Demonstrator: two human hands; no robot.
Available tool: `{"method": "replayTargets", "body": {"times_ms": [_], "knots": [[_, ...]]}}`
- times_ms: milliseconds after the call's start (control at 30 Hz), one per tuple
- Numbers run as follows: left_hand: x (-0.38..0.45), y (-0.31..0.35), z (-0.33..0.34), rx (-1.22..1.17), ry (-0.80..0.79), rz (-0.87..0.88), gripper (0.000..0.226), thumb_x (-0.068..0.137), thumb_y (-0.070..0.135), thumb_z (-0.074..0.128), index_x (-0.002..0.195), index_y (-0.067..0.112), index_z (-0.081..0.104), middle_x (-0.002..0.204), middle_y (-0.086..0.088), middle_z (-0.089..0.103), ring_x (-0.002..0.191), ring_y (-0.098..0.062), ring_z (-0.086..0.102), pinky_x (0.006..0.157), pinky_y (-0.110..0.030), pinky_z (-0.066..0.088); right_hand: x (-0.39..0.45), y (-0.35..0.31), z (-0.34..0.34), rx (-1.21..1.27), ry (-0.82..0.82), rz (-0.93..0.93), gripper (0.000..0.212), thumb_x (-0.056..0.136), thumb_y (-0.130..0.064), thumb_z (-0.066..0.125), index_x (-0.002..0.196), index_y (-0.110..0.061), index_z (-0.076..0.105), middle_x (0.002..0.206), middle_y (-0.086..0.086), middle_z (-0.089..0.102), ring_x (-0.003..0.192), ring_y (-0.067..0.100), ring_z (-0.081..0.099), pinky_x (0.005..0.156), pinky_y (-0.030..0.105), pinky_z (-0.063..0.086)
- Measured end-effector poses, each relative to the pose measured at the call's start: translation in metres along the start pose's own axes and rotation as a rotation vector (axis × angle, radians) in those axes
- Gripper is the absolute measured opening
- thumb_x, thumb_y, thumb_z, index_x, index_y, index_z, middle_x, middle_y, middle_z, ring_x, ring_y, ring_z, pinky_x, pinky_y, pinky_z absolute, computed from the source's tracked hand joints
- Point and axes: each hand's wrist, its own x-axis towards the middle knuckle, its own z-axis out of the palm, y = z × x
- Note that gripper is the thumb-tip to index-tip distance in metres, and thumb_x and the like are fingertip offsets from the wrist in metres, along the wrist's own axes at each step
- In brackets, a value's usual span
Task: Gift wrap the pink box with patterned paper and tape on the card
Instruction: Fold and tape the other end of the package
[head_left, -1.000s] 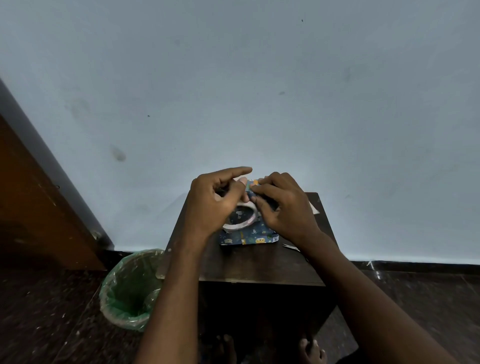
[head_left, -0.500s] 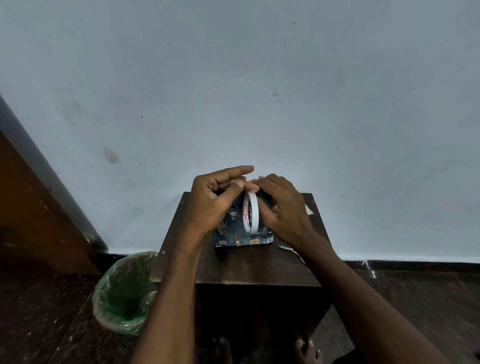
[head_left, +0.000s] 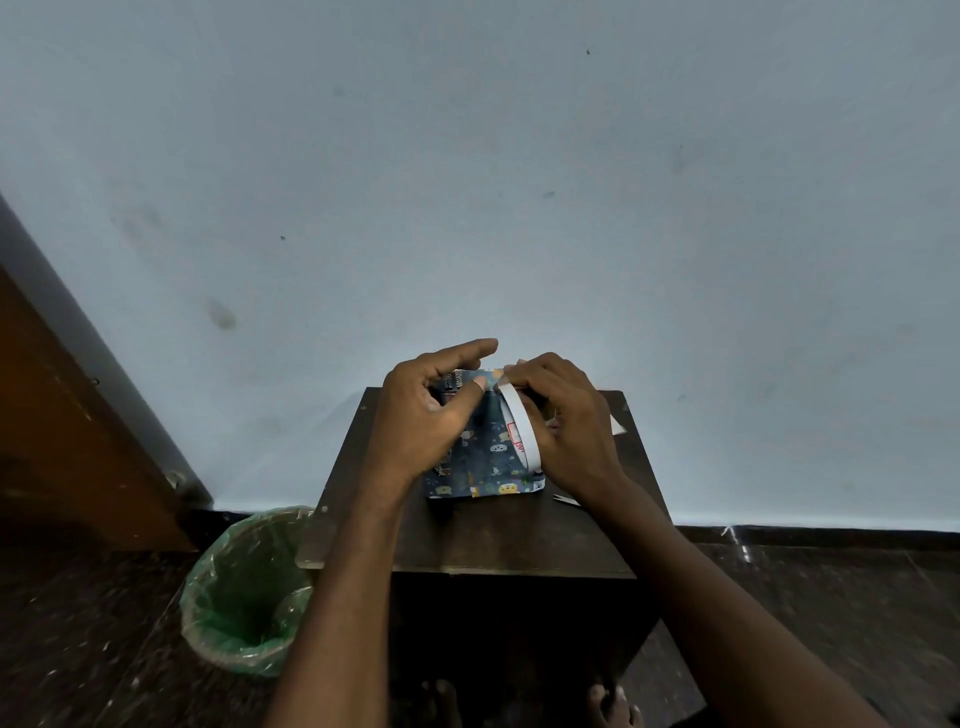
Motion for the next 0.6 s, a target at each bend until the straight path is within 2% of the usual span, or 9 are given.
{"method": "replayTargets", "body": {"times_ms": [200,300,400,467,600], "knots": [[-0.003,0.0028,0.0005,-0.053,-0.013,-0.005,0.02,0.096,0.02,0.07,0.108,0.015,0.085,0.125,0.007,0.078,0.125,-0.003,0.067,0.108,-0.043,0.055,-0.0014,-0.0051,0.0022,0.01,0.068,0.017,0.024,0.094,0.003,0.069,0.107,-0.016,0.075,0.098,-0.006,0.07,0.094,0.014,0.064,0.082,0.04,0.051],[-0.0027,0.0055,0.0005,-0.076,-0.029,-0.019,0.011,0.097,0.017,0.078,0.105,0.017,0.086,0.122,0.008,0.079,0.126,-0.002,0.067,0.109,-0.04,0.054,-0.0036,-0.0084,0.0056,0.0,0.106,0.026,0.024,0.093,0.004,0.07,0.107,-0.015,0.075,0.097,-0.005,0.07,0.093,0.014,0.064,0.083,0.039,0.05],[-0.0003,0.0048,-0.0003,-0.097,-0.036,-0.039,0.01,0.094,0.02,0.081,0.103,0.021,0.087,0.121,0.008,0.079,0.125,-0.004,0.068,0.108,-0.044,0.055,-0.0052,-0.0096,0.0079,-0.001,0.13,0.029,0.022,0.093,0.004,0.07,0.106,-0.013,0.075,0.096,-0.003,0.071,0.091,0.015,0.064,0.083,0.039,0.05],[0.0012,0.0045,-0.0003,-0.104,-0.037,-0.049,0.01,0.093,0.021,0.083,0.102,0.021,0.087,0.12,0.006,0.079,0.124,-0.005,0.069,0.107,-0.047,0.056,-0.0051,-0.0088,0.0076,0.003,0.124,0.031,0.022,0.094,0.004,0.07,0.107,-0.013,0.076,0.095,-0.004,0.07,0.091,0.015,0.063,0.083,0.038,0.049],[0.0036,0.0057,-0.0013,-0.117,-0.045,-0.084,0.008,0.091,0.019,0.085,0.098,0.019,0.088,0.119,0.005,0.08,0.123,-0.005,0.069,0.109,-0.045,0.054,-0.0036,-0.007,0.0042,-0.004,0.094,0.006,0.023,0.095,0.001,0.07,0.109,-0.016,0.076,0.095,-0.005,0.069,0.094,0.017,0.065,0.085,0.038,0.049]]}}
